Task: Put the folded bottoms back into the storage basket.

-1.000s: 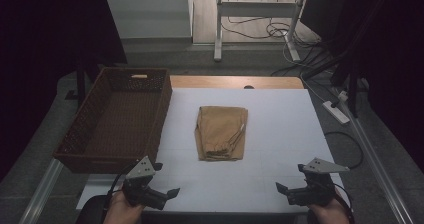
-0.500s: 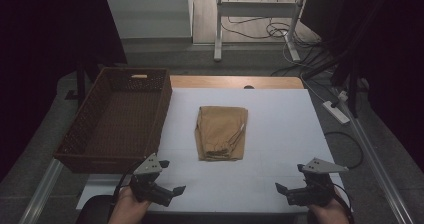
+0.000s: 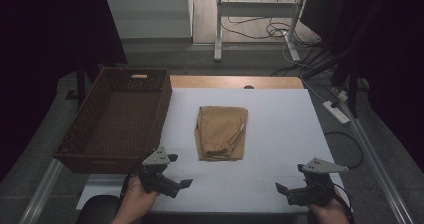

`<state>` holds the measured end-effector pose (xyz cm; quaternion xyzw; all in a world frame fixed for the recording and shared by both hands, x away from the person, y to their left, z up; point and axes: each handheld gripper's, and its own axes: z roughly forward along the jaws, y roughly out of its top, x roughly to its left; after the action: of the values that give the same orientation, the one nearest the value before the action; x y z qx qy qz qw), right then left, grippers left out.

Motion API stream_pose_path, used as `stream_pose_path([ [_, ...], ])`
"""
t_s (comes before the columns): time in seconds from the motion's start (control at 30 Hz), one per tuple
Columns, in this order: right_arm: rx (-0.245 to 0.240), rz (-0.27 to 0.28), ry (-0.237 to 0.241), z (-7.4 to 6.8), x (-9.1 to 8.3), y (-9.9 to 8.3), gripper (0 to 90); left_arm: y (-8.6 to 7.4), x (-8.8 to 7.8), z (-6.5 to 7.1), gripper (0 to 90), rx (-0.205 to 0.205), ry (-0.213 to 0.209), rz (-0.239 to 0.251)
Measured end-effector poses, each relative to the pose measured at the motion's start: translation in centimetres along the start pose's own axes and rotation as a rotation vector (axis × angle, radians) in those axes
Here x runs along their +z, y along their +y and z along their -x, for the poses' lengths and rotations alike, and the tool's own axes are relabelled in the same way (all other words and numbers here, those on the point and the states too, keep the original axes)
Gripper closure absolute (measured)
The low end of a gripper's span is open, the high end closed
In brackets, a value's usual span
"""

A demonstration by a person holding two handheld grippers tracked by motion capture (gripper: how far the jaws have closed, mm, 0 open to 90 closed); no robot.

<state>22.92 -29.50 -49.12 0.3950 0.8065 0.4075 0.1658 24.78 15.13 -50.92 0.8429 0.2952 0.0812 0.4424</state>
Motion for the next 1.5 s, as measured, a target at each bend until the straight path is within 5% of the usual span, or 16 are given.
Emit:
stream_pose_path([
  [0.2,0.009,0.006,0.001,0.1,0.0,0.0,0.5,1.0,1.2,-1.1,0.0,-0.017,-0.010,0.015],
  [0.67,0.006,0.006,0.005,0.1,-0.1,0.0,0.5,3.6,4.0,-3.5,0.0,-0.030,0.038,0.008],
  [1.23,0.005,0.006,0.006,0.1,0.0,0.0,0.5,6.6,7.2,-6.5,0.1,-0.046,0.079,-0.043],
  [1.33,0.004,0.006,0.006,0.1,0.0,0.0,0.5,7.2,7.9,-7.1,0.1,-0.076,0.066,-0.037],
  [1.5,0.004,0.002,0.009,0.1,0.0,0.0,0.5,8.3,8.9,-8.3,0.1,-0.106,0.108,-0.035],
])
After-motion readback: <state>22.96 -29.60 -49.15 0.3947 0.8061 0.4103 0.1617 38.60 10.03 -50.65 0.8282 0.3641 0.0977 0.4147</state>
